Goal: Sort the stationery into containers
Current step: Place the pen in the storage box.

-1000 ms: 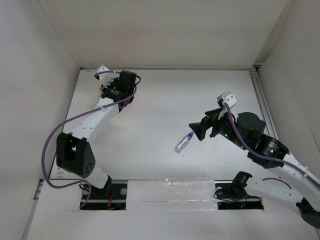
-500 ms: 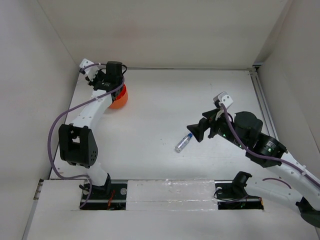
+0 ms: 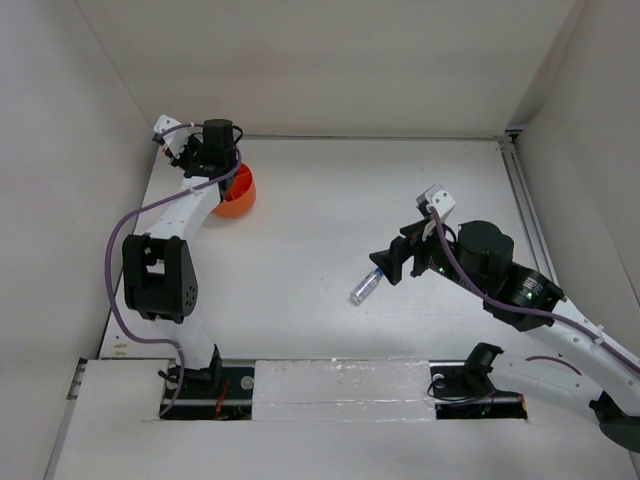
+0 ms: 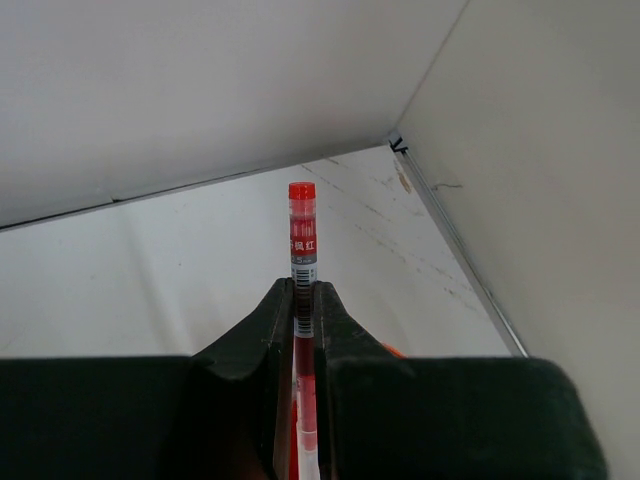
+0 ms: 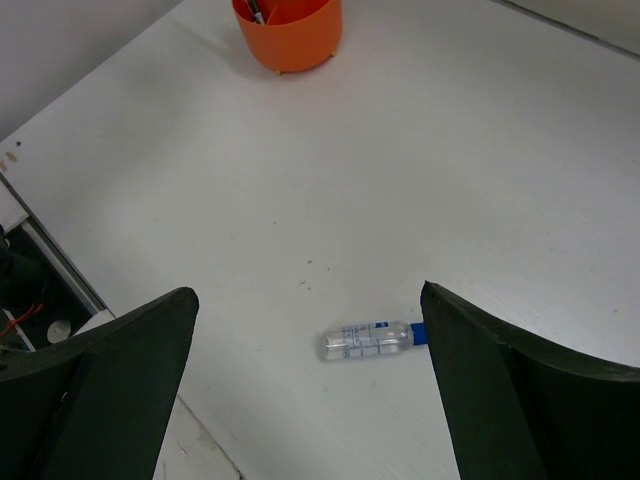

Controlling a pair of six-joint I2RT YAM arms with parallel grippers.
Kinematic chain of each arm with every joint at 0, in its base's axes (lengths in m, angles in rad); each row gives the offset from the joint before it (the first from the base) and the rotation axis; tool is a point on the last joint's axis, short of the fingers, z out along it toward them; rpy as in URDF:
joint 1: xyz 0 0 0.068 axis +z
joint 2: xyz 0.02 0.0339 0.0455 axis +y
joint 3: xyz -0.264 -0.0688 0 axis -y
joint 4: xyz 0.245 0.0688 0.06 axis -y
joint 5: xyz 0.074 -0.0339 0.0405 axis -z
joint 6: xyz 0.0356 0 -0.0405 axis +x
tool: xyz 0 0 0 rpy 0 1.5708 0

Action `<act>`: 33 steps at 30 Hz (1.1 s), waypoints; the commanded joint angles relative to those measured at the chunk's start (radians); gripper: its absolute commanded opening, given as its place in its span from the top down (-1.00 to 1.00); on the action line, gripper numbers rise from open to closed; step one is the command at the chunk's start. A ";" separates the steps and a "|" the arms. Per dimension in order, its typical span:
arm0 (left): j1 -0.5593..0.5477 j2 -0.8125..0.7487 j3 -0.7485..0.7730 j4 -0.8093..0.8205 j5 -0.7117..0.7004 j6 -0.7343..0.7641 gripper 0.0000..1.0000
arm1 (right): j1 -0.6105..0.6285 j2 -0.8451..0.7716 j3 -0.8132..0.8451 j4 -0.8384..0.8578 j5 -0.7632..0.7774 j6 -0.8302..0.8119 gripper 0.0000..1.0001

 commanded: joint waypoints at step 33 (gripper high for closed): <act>-0.043 0.117 -0.041 -0.079 -0.033 -0.148 0.92 | -0.007 -0.035 -0.014 0.086 -0.033 -0.011 -0.98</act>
